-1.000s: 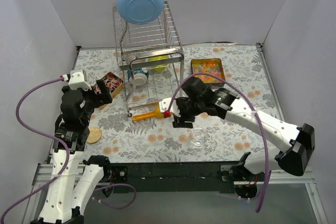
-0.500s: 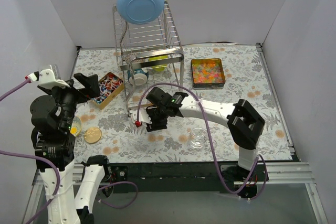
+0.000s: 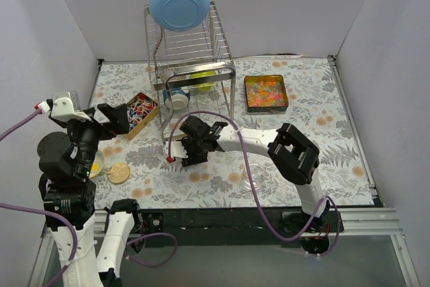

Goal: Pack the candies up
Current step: Move the spatula to the center of the board.

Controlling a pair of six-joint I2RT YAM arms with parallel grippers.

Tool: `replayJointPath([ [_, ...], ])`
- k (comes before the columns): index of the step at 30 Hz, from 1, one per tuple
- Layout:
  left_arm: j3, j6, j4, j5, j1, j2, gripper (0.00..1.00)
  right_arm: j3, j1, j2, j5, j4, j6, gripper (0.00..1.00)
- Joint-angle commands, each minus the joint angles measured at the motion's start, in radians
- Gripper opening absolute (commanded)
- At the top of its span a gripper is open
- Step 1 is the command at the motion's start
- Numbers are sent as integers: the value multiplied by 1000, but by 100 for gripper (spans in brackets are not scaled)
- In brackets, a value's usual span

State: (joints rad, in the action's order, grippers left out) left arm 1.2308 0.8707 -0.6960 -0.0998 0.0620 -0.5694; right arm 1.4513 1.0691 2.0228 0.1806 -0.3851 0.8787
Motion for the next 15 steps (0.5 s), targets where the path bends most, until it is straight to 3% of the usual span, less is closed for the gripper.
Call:
replayJointPath([
  [1,-17,-10,-11,-37,7,9,98,38,8,5,-32,49,17,58],
  [15,-77,1,3,-75,5,16,98,83,2,14,-56,28,3,59],
])
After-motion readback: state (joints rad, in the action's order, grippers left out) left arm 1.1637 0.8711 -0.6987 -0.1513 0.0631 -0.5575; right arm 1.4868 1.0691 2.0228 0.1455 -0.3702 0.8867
